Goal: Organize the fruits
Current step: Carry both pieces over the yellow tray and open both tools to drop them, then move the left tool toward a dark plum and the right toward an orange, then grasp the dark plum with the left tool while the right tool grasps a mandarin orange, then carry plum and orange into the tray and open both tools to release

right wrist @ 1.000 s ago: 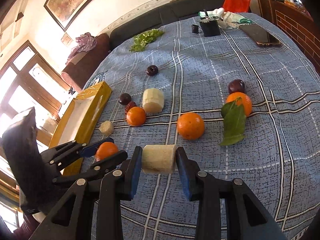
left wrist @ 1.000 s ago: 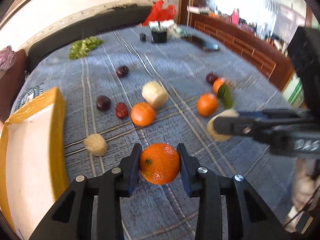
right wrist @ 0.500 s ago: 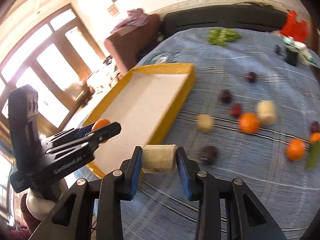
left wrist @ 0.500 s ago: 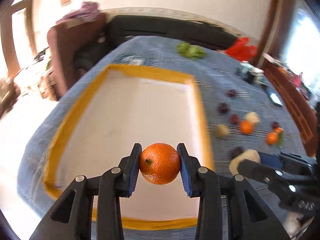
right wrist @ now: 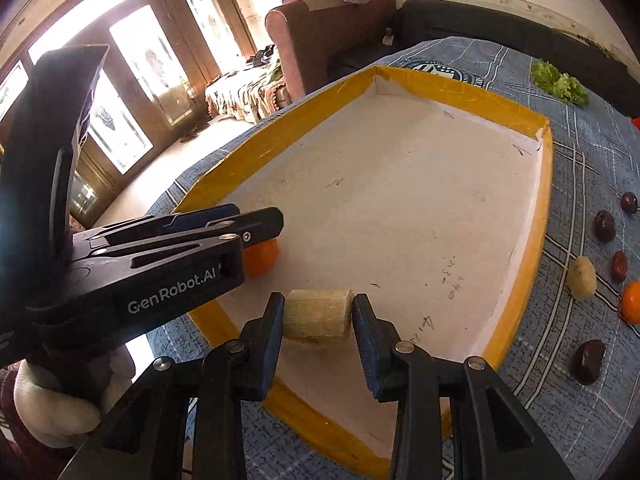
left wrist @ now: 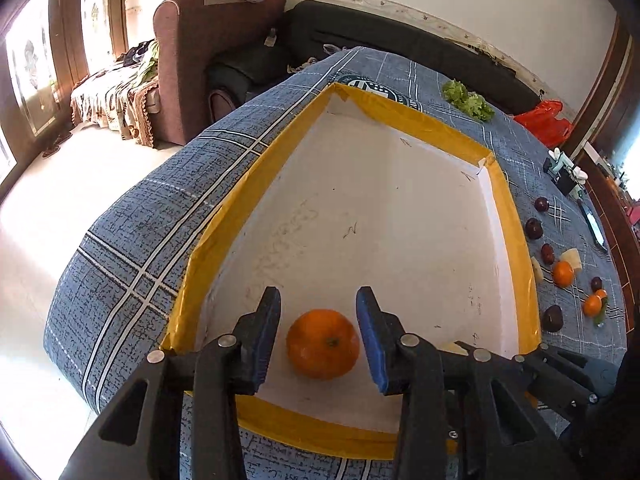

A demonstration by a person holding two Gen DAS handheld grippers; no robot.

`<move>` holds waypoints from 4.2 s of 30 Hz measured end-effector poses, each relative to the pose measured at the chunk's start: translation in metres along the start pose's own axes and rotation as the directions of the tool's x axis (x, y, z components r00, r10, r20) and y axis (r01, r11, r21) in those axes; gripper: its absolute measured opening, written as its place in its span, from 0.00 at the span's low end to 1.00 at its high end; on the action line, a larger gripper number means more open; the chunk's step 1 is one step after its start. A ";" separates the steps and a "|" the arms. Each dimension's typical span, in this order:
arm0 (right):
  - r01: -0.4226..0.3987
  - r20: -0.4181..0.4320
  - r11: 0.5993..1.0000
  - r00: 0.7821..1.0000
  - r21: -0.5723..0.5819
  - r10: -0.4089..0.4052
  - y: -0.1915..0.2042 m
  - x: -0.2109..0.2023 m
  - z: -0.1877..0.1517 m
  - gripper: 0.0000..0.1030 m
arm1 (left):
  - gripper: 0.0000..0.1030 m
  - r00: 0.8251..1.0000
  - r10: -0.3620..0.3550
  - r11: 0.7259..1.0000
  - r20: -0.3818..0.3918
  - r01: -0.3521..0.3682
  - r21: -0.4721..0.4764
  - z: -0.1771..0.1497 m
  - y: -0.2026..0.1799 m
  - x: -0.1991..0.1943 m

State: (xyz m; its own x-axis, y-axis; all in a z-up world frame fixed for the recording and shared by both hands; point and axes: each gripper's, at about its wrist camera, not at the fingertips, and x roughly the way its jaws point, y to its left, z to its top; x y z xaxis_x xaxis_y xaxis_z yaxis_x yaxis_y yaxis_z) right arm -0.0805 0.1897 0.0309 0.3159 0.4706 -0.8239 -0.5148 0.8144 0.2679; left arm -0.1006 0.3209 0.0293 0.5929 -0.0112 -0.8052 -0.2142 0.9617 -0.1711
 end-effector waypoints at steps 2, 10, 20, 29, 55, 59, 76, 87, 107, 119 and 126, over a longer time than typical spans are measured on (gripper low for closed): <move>0.019 -0.003 1.000 1.000 -0.006 -0.019 0.003 0.004 -0.001 0.38 | 0.52 1.000 -0.008 1.000 0.012 0.008 -0.020 0.001 0.002 -0.004; -0.009 0.109 0.999 0.994 0.046 0.004 -0.013 -0.044 -0.004 0.42 | 0.64 0.994 -0.052 0.993 0.097 0.062 -0.100 0.001 0.004 -0.032; 0.135 0.243 0.904 0.937 0.406 -0.250 -0.155 -0.160 -0.072 0.50 | 0.77 0.973 -0.163 0.987 0.163 0.161 0.027 -0.001 -0.068 -0.061; 0.164 0.213 0.778 0.909 0.607 -0.358 -0.239 -0.204 -0.133 0.50 | 0.78 0.955 -0.297 0.921 0.004 0.286 0.263 -0.030 -0.177 -0.040; 0.245 0.109 0.829 0.933 0.503 -0.342 -0.269 -0.138 -0.099 0.51 | 0.78 0.949 -0.295 0.840 -0.115 0.314 0.443 -0.051 -0.245 0.031; 0.263 0.104 0.825 0.928 0.500 -0.359 -0.267 -0.136 -0.096 0.51 | 0.51 0.964 -0.238 0.830 -0.119 0.265 0.491 -0.055 -0.255 0.041; 0.232 0.148 0.833 0.926 0.503 -0.347 -0.247 -0.151 -0.102 0.37 | 0.25 0.953 -0.285 0.865 -0.106 0.303 0.399 -0.047 -0.237 0.030; 0.222 0.186 0.880 0.928 0.421 -0.323 -0.196 -0.155 -0.087 0.37 | 0.26 0.953 -0.302 0.905 -0.031 0.297 0.304 -0.041 -0.192 -0.007; 0.192 0.187 0.947 0.952 0.258 -0.244 -0.113 -0.143 -0.069 0.38 | 0.26 0.986 -0.147 0.981 0.076 0.136 0.138 -0.024 -0.106 -0.029; 0.114 0.164 0.989 0.978 0.097 -0.129 -0.045 -0.095 -0.016 0.38 | 0.26 0.996 -0.003 0.998 0.085 -0.002 0.058 0.009 -0.047 -0.012; 0.113 0.090 0.991 0.989 0.067 -0.119 -0.034 -0.047 0.009 0.38 | 0.26 0.996 0.058 0.997 0.062 -0.060 0.038 0.032 -0.019 0.010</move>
State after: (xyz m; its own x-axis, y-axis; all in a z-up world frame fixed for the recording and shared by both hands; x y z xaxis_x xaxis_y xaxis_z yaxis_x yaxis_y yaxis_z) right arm -0.0709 0.1423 0.0648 0.4454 0.3991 -0.8014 -0.4209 0.8834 0.2060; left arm -0.0655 0.3116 0.0428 0.6267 0.0615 -0.7768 -0.2198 0.9703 -0.1006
